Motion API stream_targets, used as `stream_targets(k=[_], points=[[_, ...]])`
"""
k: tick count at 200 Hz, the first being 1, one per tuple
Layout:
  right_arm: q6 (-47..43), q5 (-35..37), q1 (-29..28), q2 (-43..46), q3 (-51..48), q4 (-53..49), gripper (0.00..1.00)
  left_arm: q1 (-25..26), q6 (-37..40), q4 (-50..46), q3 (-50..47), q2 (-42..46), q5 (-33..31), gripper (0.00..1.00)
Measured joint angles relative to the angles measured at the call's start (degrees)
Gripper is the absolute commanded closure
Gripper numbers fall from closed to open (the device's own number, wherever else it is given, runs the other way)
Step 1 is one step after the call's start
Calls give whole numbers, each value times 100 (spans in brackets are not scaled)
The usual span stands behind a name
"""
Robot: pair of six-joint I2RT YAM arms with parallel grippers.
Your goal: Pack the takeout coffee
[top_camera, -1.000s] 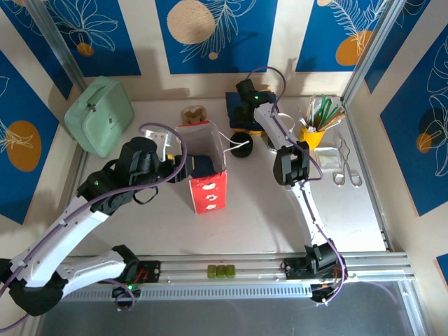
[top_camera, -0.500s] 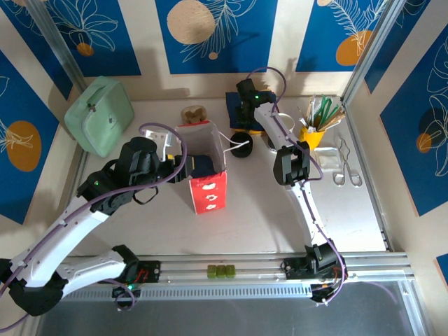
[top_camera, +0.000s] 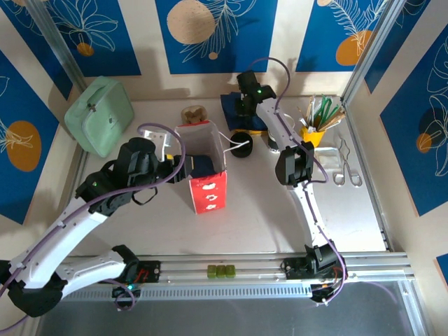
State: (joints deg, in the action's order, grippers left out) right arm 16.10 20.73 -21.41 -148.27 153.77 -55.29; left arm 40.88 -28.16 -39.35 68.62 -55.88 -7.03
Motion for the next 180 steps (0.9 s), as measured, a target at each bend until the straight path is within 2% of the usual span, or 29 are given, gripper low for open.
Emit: stream_targets(k=[23,50,60,87,100,129,180], points=[[28,-26,0,149,0,0,85,0,-2,0,0,48,-2,32],[46,-66,2,214,0,-2,84,0,-7,-2,0,111,-2,32],[66,-109,4,221,0,-2,78,0,-24,2,0,125,-2,32],[142,-229,31,221,0,0,49,0,-44,0,-2,140,0,32],[157,-249,44,221,0,-2,39,0,-44,0,-2,140,-2,32],[149,-245,44,208,-2,4,33,0,-44,2,-2,140,-2,32],[129,50,44,-142,-2,-9,29,0,-44,2,-2,133,0,32]])
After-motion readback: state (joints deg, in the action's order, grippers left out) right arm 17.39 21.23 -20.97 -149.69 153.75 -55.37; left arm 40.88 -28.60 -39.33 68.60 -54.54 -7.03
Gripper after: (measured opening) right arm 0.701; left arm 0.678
